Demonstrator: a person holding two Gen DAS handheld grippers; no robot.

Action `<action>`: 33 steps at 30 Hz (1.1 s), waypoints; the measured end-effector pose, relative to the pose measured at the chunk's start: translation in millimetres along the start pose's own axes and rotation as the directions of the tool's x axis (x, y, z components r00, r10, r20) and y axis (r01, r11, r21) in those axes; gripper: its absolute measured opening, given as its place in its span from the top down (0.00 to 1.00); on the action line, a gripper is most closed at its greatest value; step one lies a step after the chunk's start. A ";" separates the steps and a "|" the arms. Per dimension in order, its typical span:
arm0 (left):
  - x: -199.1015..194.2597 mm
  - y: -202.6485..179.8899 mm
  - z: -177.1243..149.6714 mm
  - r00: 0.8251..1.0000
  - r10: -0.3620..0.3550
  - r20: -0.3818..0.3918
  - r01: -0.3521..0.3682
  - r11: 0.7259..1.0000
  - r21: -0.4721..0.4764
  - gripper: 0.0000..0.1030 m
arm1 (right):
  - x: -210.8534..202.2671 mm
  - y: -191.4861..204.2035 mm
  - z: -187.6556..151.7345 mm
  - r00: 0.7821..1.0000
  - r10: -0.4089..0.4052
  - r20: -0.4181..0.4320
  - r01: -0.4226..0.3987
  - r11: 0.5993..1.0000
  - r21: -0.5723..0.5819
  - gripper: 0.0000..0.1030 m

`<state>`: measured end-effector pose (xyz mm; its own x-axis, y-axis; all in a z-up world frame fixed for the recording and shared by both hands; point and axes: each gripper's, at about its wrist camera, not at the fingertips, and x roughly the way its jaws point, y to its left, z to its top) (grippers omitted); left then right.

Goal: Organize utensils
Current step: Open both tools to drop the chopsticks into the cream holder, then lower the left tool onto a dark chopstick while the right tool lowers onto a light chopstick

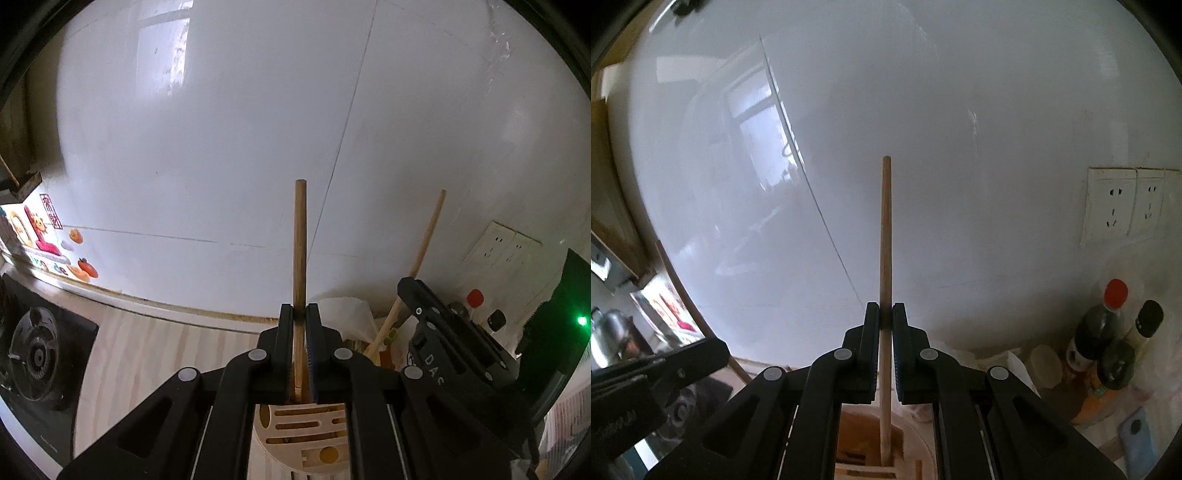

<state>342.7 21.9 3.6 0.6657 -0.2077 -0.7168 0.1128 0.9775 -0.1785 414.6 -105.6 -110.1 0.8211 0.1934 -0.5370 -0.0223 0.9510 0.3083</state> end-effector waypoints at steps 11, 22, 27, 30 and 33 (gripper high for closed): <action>-3.0 -0.5 -7.2 0.999 -0.008 -0.032 0.007 1.000 -0.021 0.95 | -5.2 -6.7 -6.8 0.998 0.000 -0.062 0.001 1.000 0.011 0.93; -79.9 8.5 -8.2 0.994 0.070 0.088 -0.066 0.996 -0.056 0.23 | -74.6 -27.0 8.3 0.997 0.055 -0.048 -0.052 0.996 0.066 0.66; -100.4 15.6 -30.7 0.986 0.135 0.102 -0.129 0.990 -0.064 0.00 | -122.7 -47.2 5.8 0.998 -0.017 -0.058 0.021 0.997 0.078 0.53; -102.2 19.3 -50.1 0.980 0.181 0.077 -0.175 0.982 -0.071 0.00 | -142.4 -65.1 -9.5 0.994 -0.052 -0.092 0.061 0.993 0.098 0.47; -94.3 21.9 -73.6 0.980 0.196 0.038 -0.193 0.978 -0.076 0.00 | -149.4 -84.1 -30.0 0.986 -0.084 -0.141 0.101 0.989 0.112 0.42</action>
<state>228.1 60.1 17.7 0.7025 -0.0103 -0.7116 -0.0744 0.9934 -0.0879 276.7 -207.2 -79.4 0.7312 0.1446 -0.6667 0.1245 0.9326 0.3388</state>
